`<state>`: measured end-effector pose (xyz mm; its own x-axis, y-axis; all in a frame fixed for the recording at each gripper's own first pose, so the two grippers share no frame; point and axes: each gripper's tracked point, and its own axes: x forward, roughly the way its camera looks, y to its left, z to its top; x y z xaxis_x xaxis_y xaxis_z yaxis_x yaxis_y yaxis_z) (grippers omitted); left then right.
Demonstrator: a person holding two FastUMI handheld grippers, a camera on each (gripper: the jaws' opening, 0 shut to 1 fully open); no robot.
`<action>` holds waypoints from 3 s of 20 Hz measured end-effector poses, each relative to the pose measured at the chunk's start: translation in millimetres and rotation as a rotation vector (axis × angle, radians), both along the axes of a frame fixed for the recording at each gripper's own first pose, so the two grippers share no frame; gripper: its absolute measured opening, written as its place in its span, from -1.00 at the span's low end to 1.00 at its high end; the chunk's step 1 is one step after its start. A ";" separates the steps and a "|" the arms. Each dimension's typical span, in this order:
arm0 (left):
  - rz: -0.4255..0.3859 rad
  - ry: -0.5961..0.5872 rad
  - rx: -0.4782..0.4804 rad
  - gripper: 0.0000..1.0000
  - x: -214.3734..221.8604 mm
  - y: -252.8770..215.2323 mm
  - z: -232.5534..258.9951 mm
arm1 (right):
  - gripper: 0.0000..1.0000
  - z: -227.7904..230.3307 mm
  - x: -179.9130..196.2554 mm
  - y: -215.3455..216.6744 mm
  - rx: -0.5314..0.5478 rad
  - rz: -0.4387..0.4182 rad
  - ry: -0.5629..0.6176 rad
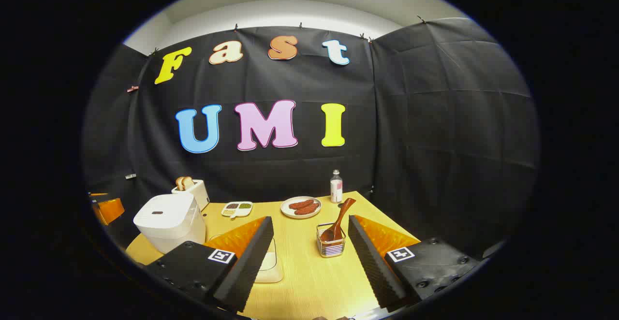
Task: Close the left gripper, press the button to open the rice cooker; take a wooden spoon from the chopstick holder with the right hand, scoop a spoonful of rice and pour it into the rice cooker, then put the wooden spoon back into the chopstick holder.
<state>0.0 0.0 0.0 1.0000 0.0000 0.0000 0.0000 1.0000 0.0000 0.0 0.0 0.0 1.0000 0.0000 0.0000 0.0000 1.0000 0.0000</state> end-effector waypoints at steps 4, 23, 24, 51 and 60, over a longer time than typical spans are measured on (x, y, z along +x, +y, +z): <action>-0.004 0.011 -0.008 0.90 -1.5 0.5 -6.5 | 0.96 -0.2 -5.0 -0.9 -0.006 0.001 0.004; 0.041 0.052 -0.005 0.90 14.7 19.1 -7.9 | 0.96 2.7 15.3 6.5 -0.028 0.006 0.041; 0.048 0.053 0.001 0.90 19.3 20.8 -4.9 | 0.96 0.8 20.4 5.2 -0.031 0.004 0.056; 0.077 0.350 -0.158 -0.88 215.3 107.9 -50.0 | 0.96 -25.0 70.5 -22.0 -0.042 0.093 0.162; 0.094 0.458 -0.168 -0.89 227.6 128.7 -101.4 | 0.96 -36.8 44.9 -42.1 -0.027 0.000 0.184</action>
<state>227.6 128.7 -101.4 0.8930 0.0522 -0.4469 -0.1274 0.9819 -0.1398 44.9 -42.1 -36.8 0.9831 -0.0022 -0.1830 -0.0028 0.9996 -0.0273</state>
